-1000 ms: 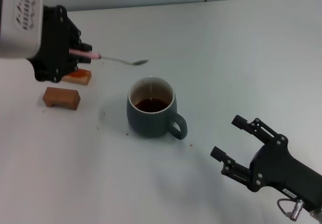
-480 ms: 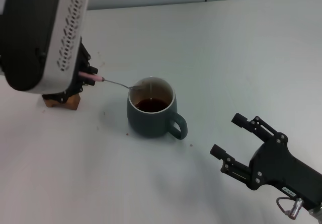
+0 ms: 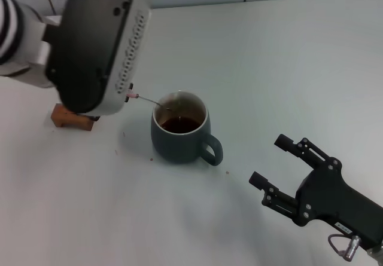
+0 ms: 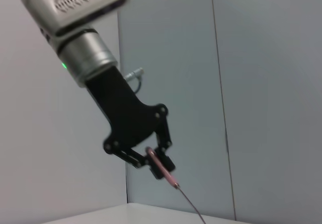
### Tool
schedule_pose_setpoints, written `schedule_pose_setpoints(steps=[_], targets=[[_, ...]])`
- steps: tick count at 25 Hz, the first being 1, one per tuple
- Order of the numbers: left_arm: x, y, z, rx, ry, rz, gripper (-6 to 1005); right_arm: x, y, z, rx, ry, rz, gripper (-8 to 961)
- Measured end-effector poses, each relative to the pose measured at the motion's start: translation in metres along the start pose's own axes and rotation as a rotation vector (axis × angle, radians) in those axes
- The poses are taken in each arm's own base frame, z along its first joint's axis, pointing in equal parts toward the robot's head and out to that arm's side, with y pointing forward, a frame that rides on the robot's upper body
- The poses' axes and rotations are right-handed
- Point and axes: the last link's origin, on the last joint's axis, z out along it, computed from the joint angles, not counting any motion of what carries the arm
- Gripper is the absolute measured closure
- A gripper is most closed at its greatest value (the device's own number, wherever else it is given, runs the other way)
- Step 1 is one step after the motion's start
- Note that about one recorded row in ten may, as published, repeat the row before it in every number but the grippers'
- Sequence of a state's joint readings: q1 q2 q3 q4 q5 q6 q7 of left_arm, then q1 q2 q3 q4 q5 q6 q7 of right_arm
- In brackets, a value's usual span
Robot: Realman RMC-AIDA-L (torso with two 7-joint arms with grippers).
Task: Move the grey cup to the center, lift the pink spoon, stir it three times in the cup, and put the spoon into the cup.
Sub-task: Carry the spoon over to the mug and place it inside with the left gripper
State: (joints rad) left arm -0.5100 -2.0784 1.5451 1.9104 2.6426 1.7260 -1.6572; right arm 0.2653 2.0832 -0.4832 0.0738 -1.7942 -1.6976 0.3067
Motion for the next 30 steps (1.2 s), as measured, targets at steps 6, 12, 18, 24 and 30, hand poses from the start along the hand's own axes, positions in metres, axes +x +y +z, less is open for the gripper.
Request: schedule_pose_setpoints(steps=[6,12,18,24,30], targets=[[0.004,-0.011,0.018,0.000,-0.033,0.024,870,0.001,0.002,-0.002,-0.004,0.001,0.005,150],[0.016,-0.010,0.024,-0.008,-0.019,0.067,869,0.001,0.004,-0.002,-0.011,0.004,0.008,150],[0.022,0.002,0.025,-0.039,-0.063,0.066,869,0.001,0.004,-0.002,-0.015,0.004,0.008,150],[0.013,0.005,0.022,-0.050,-0.109,0.042,869,0.000,0.003,0.000,-0.021,0.003,0.005,149],[0.022,-0.002,0.023,-0.022,-0.082,0.072,868,0.000,0.003,0.001,-0.023,0.002,0.004,149]])
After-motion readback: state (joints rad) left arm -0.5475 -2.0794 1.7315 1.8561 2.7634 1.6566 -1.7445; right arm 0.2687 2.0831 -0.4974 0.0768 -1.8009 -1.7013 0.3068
